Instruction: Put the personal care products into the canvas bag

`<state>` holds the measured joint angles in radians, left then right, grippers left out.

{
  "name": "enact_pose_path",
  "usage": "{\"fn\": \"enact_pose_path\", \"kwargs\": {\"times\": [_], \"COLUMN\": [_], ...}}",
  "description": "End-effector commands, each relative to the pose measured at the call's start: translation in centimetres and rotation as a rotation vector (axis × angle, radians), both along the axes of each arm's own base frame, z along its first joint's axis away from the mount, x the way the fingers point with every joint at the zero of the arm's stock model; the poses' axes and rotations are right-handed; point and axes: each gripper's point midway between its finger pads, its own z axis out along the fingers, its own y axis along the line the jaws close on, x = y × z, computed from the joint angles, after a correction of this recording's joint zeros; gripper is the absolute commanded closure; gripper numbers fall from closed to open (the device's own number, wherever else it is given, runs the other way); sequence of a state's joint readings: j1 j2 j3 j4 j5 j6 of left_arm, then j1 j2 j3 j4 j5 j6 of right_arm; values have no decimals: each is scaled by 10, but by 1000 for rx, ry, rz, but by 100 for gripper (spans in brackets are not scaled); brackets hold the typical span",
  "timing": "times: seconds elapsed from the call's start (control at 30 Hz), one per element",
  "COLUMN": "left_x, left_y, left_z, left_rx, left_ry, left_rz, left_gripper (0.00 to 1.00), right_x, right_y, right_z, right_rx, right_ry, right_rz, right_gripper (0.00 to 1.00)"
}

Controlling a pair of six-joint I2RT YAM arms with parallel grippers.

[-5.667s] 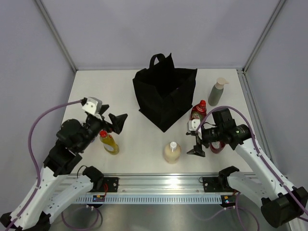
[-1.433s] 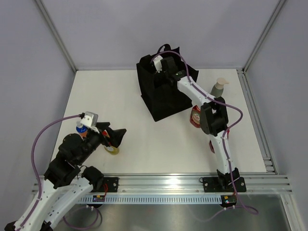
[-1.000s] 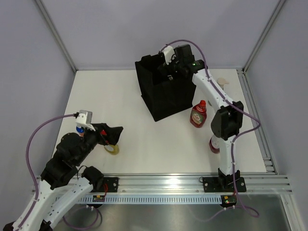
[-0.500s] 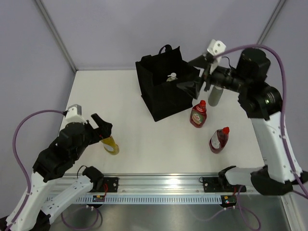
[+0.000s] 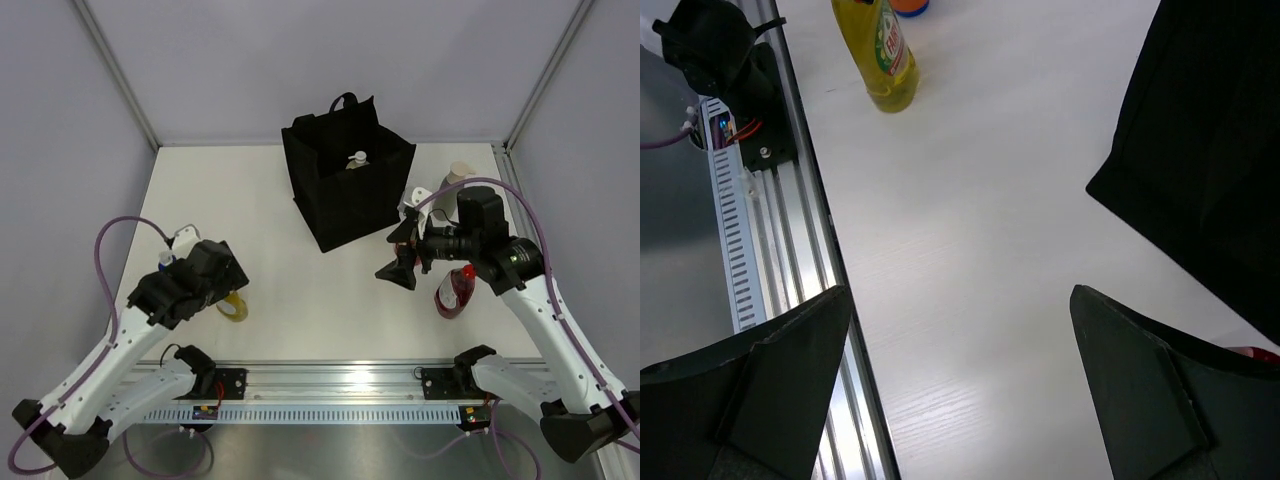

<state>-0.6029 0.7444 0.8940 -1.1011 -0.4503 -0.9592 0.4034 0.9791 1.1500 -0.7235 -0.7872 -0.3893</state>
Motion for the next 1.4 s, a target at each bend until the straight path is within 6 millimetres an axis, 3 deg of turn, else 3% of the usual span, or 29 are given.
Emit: {"fn": "enact_pose_path", "kwargs": {"times": [0.0, 0.1, 0.23, 0.4, 0.6, 0.83, 0.97, 1.0, 1.1, 1.23, 1.37], "left_x": [16, 17, 29, 31, 45, 51, 47, 50, 51, 56, 67], "left_y": [1, 7, -2, 8, 12, 16, 25, 21, 17, 4, -38], "left_z": [-14, -32, -47, -68, -70, -66, -66, -62, -60, -41, 7], "left_rx": [9, 76, 78, 149, 174, 197, 220, 190, 167, 158, 29], "left_ry": [24, 71, 21, -5, -71, -123, -142, -169, -192, -226, -359], "left_rz": [154, 210, 202, 270, 331, 330, 327, 320, 276, 141, -103], "left_gripper": [6, 7, 12, 12, 12, 24, 44, 63, 95, 100, 100], "right_x": [-7, -11, -14, -19, -23, -22, -21, -21, -21, -20, -20], "right_y": [1, 1, 0, 0, 2, 1, 1, 1, 0, -1, -1], "right_z": [20, 15, 8, -1, -4, -11, -12, -12, -13, -15, -15], "right_rx": [77, 103, 118, 145, 162, 161, 161, 162, 162, 161, 163], "right_ry": [-81, -71, -68, -39, -29, -20, -18, -20, -17, -15, -18], "right_rz": [41, 61, 74, 95, 129, 126, 125, 123, 123, 118, 120], "right_gripper": [1, 0, 0, 1, 1, 0, 0, 1, 1, 1, 0]}}
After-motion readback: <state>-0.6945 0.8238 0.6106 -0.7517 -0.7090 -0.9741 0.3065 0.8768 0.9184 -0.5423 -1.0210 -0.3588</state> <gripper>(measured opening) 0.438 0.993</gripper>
